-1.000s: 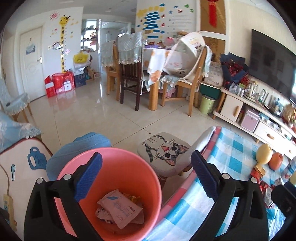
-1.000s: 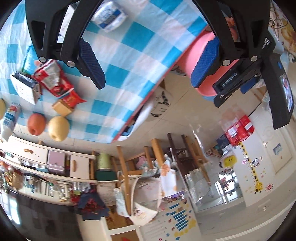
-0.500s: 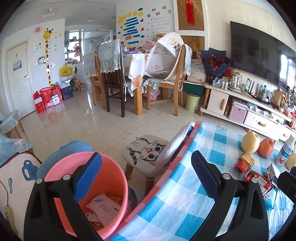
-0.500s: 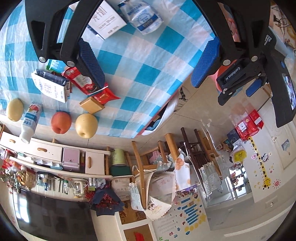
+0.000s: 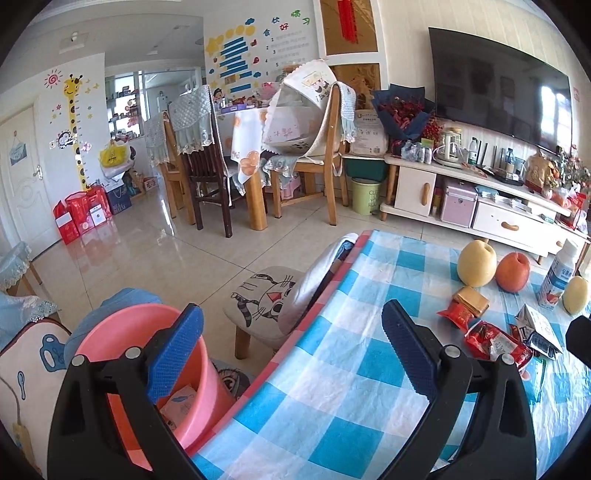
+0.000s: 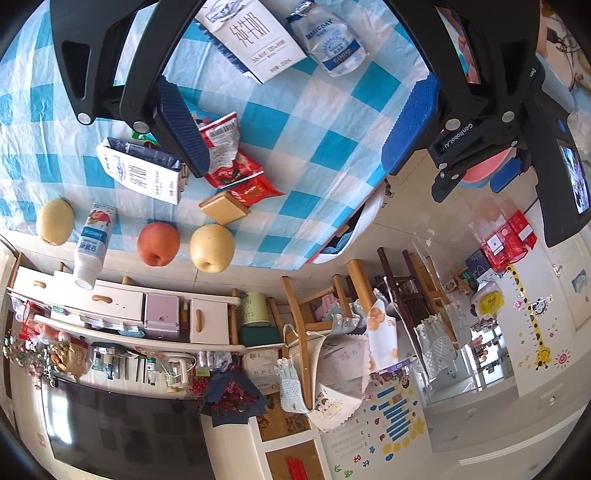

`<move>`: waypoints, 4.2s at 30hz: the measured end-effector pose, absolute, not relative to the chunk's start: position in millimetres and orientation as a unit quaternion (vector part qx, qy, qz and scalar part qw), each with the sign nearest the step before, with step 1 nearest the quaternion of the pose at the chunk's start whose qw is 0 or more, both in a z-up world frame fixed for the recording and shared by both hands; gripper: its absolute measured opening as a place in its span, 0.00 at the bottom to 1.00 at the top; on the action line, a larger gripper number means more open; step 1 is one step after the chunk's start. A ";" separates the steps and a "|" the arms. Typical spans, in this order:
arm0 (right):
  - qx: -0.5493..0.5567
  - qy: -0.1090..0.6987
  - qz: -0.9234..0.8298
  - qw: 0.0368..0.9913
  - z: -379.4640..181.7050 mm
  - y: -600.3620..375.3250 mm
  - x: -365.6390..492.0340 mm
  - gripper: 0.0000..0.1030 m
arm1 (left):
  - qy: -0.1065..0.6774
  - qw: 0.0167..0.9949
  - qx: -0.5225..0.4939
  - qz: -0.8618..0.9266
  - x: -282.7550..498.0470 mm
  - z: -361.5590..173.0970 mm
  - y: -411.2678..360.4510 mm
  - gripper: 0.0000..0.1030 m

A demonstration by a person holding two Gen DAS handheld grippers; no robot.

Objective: Collect trash
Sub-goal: 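Move both tools back over the table toward the remaining packets, then grasp the blue cow-print snack bag with the right gripper, then grasp the red snack bag with the left gripper while the right holds the blue bag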

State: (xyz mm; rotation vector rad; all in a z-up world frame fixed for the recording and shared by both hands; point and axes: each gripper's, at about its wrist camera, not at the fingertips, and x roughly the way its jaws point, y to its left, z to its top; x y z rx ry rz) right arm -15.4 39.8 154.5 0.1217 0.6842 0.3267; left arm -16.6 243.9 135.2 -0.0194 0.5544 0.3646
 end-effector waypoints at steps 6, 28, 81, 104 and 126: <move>0.069 0.333 0.148 0.929 155.9 20.5 -13.1 0.91 | 0.275 0.947 -0.006 0.168 -14.0 133.6 228.7 0.95; 0.047 0.357 0.056 0.931 133.4 -57.5 21.1 0.91 | 0.294 0.946 0.041 0.128 0.6 119.7 176.5 0.95; -0.089 0.471 0.177 0.860 8.4 -5.7 70.5 0.91 | 0.424 0.893 -0.150 -0.012 48.6 75.5 186.3 0.95; -0.095 0.507 0.175 0.839 21.0 -44.4 19.3 0.51 | 0.453 0.889 -0.062 -0.027 81.7 45.3 118.6 0.95; -0.021 0.513 0.142 0.847 26.9 -105.2 13.4 0.67 | 0.522 0.853 0.023 -0.013 117.1 16.5 65.3 0.78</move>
